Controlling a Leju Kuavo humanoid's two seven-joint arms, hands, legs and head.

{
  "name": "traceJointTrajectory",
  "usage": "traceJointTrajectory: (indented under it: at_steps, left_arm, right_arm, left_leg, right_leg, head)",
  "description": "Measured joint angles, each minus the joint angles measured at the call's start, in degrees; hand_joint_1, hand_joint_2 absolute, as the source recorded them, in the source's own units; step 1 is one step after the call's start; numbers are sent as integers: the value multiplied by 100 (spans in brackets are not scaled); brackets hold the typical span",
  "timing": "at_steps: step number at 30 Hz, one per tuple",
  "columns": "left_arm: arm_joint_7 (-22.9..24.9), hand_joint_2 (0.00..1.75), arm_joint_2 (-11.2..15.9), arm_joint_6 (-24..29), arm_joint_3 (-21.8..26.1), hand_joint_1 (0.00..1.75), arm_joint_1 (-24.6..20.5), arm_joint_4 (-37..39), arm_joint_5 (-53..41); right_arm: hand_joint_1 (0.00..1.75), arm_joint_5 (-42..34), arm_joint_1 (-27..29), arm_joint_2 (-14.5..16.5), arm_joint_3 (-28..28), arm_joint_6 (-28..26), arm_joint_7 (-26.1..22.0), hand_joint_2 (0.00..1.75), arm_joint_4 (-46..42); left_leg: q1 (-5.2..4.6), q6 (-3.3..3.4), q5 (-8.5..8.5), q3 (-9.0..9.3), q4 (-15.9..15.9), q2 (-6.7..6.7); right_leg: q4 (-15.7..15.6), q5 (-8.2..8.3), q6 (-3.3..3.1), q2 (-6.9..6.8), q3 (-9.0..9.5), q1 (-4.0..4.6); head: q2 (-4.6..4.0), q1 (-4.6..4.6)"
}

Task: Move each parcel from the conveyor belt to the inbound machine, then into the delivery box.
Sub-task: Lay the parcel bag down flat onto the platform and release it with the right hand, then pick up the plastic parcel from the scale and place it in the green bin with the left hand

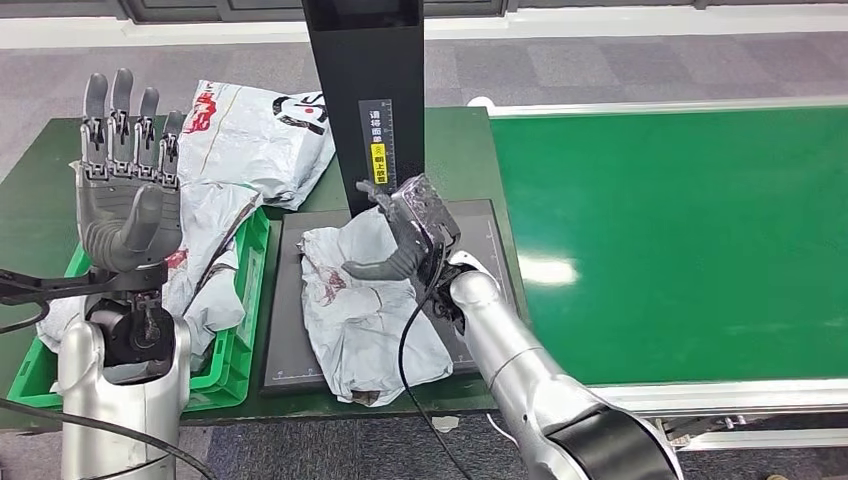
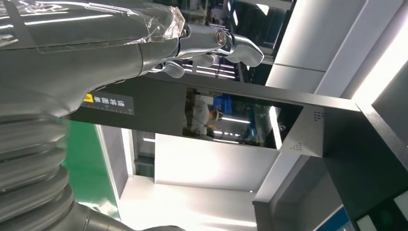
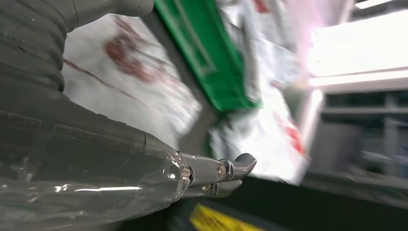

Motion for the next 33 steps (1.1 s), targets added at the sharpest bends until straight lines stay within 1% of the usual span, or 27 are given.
traceJointTrajectory:
  at_steps: [3, 7, 8, 10, 13, 16, 20, 23, 27, 30, 33]
  left_arm:
    - [-21, 175, 22, 43, 2, 0, 106, -29, -129]
    - [-27, 175, 99, 133, 4, 0, 238, -106, -506]
    - [-27, 175, 122, 147, 4, 0, 270, -120, -586]
    - [-27, 175, 164, 155, 4, 0, 319, -143, -668]
    - [-27, 175, 194, 157, 4, 0, 343, -165, -697]
    - [-27, 175, 204, 160, 4, 0, 348, -173, -744]
    - [-24, 175, 280, 190, 4, 0, 359, -165, -1192]
    - [13, 175, 401, 189, -1, 0, 355, -91, -1859]
    - [87, 175, 643, 36, -194, 0, 249, 272, -3282]
    - [176, 175, 768, -28, -600, 0, -30, 818, -4644]
    - [379, 175, 778, 20, -1233, 0, -518, 1631, -5979]
  right_arm:
    - [0, 108, 322, -110, 178, -405, 135, 175, -1020]
    - [0, 420, 917, -272, 328, -1258, 180, 175, -2559]
    - [0, 471, 1062, -314, 352, -1410, 181, 175, -2911]
    - [0, 518, 1290, -388, 401, -1541, 203, 175, -3471]
    - [0, 537, 1500, -461, 465, -1562, 215, 175, -4010]
    - [0, 568, 1617, -504, 509, -1637, 173, 175, -4307]
    - [0, 725, 1954, -562, 513, -2297, -96, 175, -4902]
    - [0, 751, 2419, -636, 471, -2766, -270, 175, -5592]
    - [0, 686, 2963, -685, 309, -3165, -481, 175, -6345]
    - [0, 607, 3270, -703, 174, -3286, -557, 175, -6743]
    - [0, 559, 3495, -704, 61, -3281, -570, 175, -6983]
  left_leg:
    - [0, 0, 0, -1, 0, 0]
    - [0, 0, -2, -6, -1, -4]
    - [0, -1, -2, -7, -1, -4]
    - [0, -2, -4, -8, -1, -2]
    - [0, -4, -5, -7, -1, 2]
    - [0, -4, -3, -7, -1, -1]
    - [0, -5, -1, -5, -1, -3]
    - [0, -6, -3, -6, -1, -2]
    - [-1, -6, -5, -8, -1, 0]
    - [-3, -5, -5, -7, 0, -1]
    - [-4, -4, -2, -7, 1, -2]
  right_leg:
    - [0, 0, 0, 0, -1, 0]
    - [-1, -2, 0, -4, -4, 0]
    - [-1, -3, -1, -5, -4, 0]
    - [-1, -3, -1, -3, -6, 0]
    - [-1, -2, -1, -1, -7, 0]
    - [-1, -2, -1, -2, -7, 0]
    - [-1, -2, -2, -3, -7, 1]
    - [-1, -4, -3, -2, -9, 0]
    - [-4, -5, -3, 0, -15, 0]
    - [-6, -4, -3, -2, -18, -1]
    - [-7, 2, -2, -5, -12, -3]
  head:
    - [0, 1]
    - [0, 1]
    - [0, 1]
    - [0, 1]
    - [0, 1]
    - [0, 0]
    - [0, 0]
    - [0, 0]
    - [0, 1]
    - [0, 0]
    - [0, 1]
